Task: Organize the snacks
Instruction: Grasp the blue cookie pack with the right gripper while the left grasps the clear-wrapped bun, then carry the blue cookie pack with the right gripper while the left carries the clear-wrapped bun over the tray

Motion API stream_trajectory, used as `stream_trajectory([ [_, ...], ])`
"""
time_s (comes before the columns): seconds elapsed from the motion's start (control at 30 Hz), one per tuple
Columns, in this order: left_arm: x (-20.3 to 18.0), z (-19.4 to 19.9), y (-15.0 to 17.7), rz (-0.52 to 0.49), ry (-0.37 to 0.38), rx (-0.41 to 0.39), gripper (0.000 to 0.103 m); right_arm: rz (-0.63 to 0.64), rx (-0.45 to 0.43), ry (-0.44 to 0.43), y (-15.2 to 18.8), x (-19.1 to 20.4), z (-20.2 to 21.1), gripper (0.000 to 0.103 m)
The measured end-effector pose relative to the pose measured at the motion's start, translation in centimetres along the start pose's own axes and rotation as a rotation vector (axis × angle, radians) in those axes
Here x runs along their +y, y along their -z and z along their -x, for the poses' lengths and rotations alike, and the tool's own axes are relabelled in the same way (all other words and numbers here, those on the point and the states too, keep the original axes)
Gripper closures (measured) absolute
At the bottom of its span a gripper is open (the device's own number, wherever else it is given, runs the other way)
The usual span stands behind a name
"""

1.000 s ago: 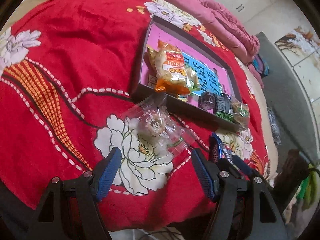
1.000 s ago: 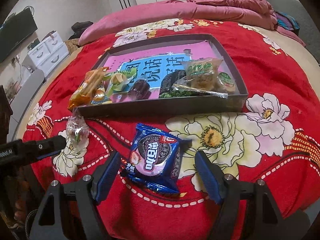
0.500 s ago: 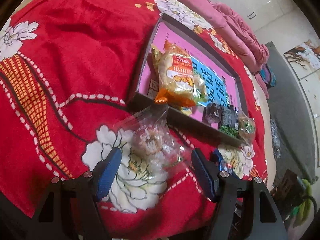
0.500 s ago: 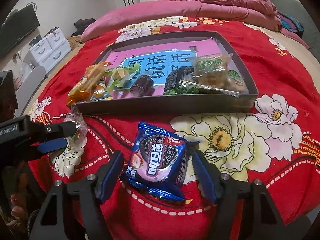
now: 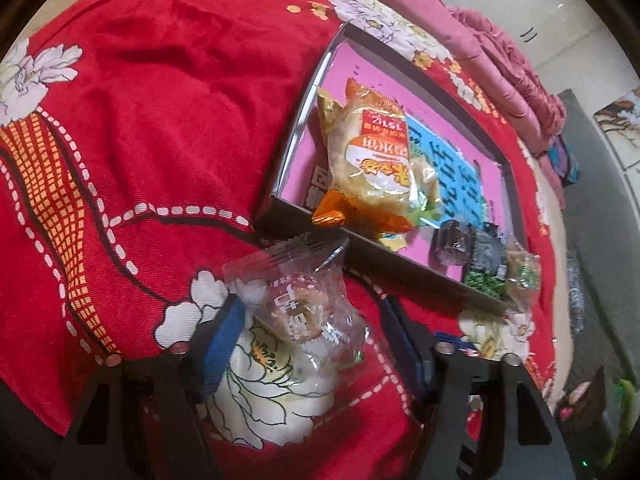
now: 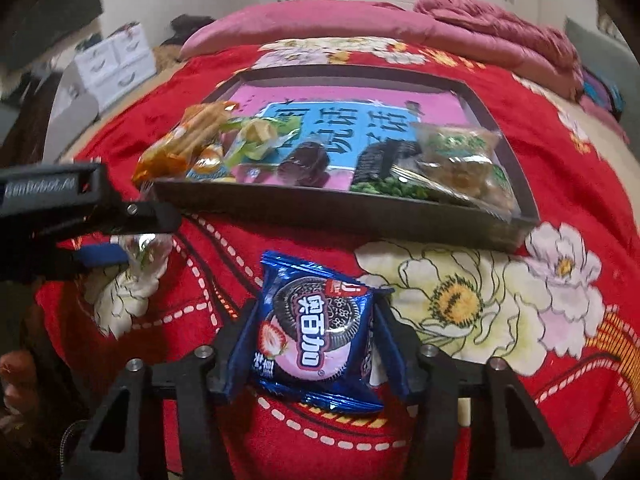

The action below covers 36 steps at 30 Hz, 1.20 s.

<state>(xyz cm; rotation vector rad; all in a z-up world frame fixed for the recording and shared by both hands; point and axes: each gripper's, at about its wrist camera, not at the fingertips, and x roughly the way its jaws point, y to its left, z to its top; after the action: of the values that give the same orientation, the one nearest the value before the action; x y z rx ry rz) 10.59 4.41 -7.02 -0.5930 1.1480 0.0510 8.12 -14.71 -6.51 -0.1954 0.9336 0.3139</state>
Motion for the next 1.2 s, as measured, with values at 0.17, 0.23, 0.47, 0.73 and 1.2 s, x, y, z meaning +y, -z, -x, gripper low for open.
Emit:
stream_trajectory([
  [0.17, 0.7, -0.4, -0.3, 0.0, -0.023, 0.005, 0.059, 0.026, -0.013, -0.018, 0.1, -0.1, 0.3, 0.051],
  [0.23, 0.6, -0.3, -0.2, -0.028, -0.026, 0.002, 0.062, 0.014, -0.018, -0.039, 0.2, -0.4, 0.6, 0.051],
  [0.47, 0.6, 1.1, 1.3, -0.092, 0.014, 0.009, 0.065, -0.022, -0.044, -0.06, 0.0, -1.0, 1.6, 0.051],
  [0.73, -1.0, 2.2, 2.7, -0.174, 0.046, 0.004, 0.065, -0.025, -0.075, -0.063, -0.3, -1.0, 2.7, 0.051],
  [1.2, -2.4, 4.3, 3.3, -0.255, 0.046, -0.071, 0.065, -0.061, -0.129, -0.058, -0.7, -2.1, 4.4, 0.051],
])
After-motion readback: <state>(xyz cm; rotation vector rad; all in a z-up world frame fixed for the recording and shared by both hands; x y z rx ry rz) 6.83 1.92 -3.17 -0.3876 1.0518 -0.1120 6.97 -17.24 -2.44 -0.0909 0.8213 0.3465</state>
